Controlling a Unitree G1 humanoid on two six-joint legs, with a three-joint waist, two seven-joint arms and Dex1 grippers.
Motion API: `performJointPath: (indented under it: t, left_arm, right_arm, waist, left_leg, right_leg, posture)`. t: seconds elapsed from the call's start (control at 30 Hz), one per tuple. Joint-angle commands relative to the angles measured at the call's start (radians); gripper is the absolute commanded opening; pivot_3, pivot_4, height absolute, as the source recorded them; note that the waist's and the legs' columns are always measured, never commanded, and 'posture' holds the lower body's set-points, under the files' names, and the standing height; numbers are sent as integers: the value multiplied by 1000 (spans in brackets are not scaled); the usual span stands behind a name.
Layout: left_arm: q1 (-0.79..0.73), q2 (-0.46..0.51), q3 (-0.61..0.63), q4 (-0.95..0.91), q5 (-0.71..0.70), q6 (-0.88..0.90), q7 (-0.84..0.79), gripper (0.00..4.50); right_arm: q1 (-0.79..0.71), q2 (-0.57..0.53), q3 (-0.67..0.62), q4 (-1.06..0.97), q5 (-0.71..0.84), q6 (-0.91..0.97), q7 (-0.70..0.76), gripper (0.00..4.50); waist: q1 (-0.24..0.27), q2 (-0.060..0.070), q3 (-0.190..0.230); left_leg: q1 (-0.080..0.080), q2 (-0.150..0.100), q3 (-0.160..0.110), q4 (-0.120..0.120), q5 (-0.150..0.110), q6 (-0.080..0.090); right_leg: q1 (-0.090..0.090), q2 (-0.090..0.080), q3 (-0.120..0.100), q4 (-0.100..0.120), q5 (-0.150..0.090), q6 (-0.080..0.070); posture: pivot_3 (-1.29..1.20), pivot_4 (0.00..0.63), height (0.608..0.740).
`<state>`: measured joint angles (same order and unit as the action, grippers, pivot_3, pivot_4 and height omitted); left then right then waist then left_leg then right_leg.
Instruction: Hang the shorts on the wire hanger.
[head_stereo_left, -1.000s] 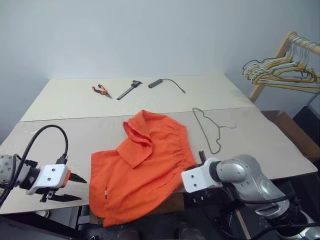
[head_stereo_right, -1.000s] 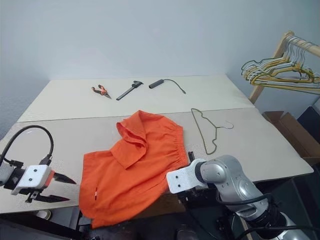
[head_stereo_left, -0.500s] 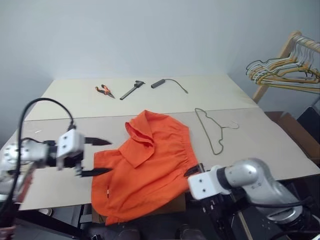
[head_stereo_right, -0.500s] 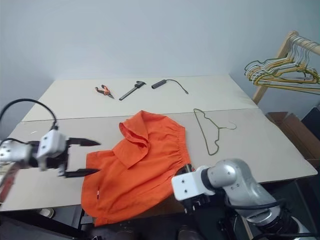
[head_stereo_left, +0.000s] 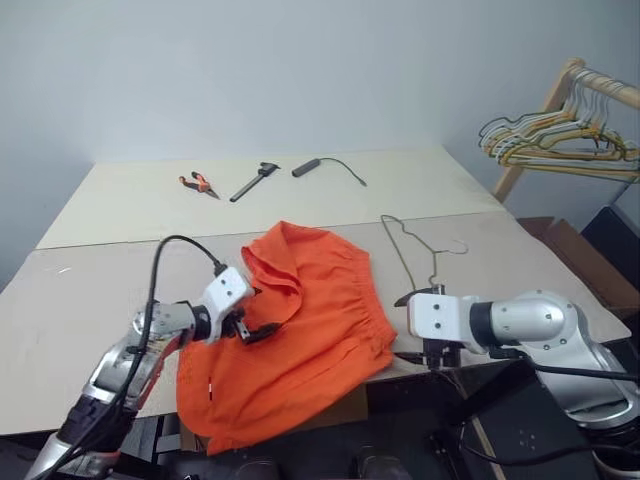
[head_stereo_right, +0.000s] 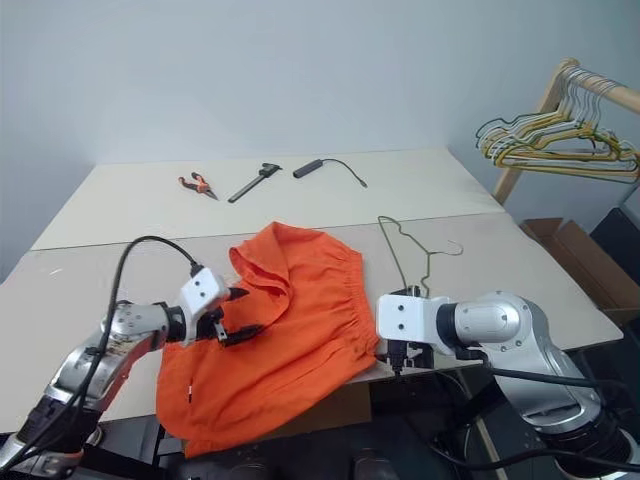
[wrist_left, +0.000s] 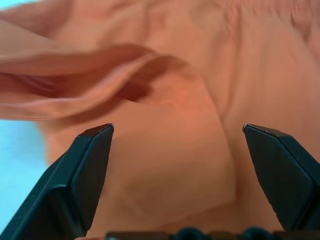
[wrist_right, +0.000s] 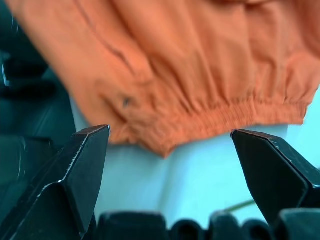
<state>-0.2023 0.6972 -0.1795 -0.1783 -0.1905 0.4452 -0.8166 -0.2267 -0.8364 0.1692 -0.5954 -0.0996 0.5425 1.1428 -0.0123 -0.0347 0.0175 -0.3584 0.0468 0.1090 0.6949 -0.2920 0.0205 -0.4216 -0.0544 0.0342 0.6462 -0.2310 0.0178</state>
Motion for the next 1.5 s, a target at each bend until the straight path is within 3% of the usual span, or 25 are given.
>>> performJointPath:
  t: [0.03,0.17,0.27,0.6,0.67,0.87,1.0,1.2,1.3,1.5]
  left_arm:
    - [-31,-12,-44,18,78,-71,13,4500]
    - [-60,-21,-86,65,160,-119,24,4500]
    - [-82,-50,-75,83,147,-102,19,3915]
    - [-75,-25,-58,117,175,-141,-28,502]
    - [-81,-22,-47,130,173,-142,-30,37]
    - [-142,-93,132,154,-5,-37,-9,37]
    - [-241,-129,297,278,-126,40,37,37]
    - [-374,-107,445,588,-136,-8,151,37]
    - [-483,-107,537,792,-150,-18,294,37]
    - [-595,-83,547,1056,-102,-39,381,37]
  right_arm:
    - [-44,9,-17,8,2,13,-62,4493]
    - [-51,2,-15,14,15,8,-89,4493]
    - [-51,-3,-8,21,15,1,-103,4500]
    - [-42,-22,9,35,-1,-6,-140,4500]
    - [-43,-20,4,28,4,3,-145,4500]
    - [-72,12,-45,33,47,38,-180,4500]
    - [-82,-1,-49,49,54,36,-192,4500]
    - [-85,-7,-27,73,44,10,-211,4500]
    - [-94,5,-17,85,40,5,-225,4500]
    - [-93,-3,5,89,28,-8,-239,4500]
  waist:
    - [-1,0,0]
    - [-1,0,0]
    - [-1,0,0]
    - [-5,0,0]
    - [-5,0,0]
    - [-5,0,1]
    - [-5,0,1]
    - [-13,0,1]
    - [-12,-2,2]
    - [-9,-4,2]
  left_leg:
    - [0,0,0,0,0,0]
    - [0,0,0,0,0,0]
    - [0,0,0,0,0,0]
    - [0,0,0,0,0,1]
    - [0,0,0,0,0,1]
    - [-1,0,0,0,0,1]
    - [-1,0,-1,0,0,1]
    - [-1,-1,-1,0,-1,1]
    - [-2,-1,-1,0,-1,1]
    - [-5,-3,-2,0,-1,2]
  right_leg:
    - [0,0,0,0,0,0]
    - [-1,0,0,0,0,0]
    - [0,0,0,0,0,0]
    - [-1,0,1,0,0,0]
    - [-1,0,1,-1,0,1]
    - [-2,0,1,0,0,1]
    - [-1,0,1,0,1,1]
    - [0,0,1,-2,1,2]
    - [-1,0,1,-3,2,3]
    - [-2,-2,0,-5,2,4]
  posture:
    - [-11,0,740]
    - [-12,0,740]
    - [-15,0,740]
    - [-23,0,740]
    - [-24,0,740]
    - [-24,0,740]
    - [-16,0,740]
    - [-18,0,740]
    - [-20,0,740]
    - [-27,0,740]
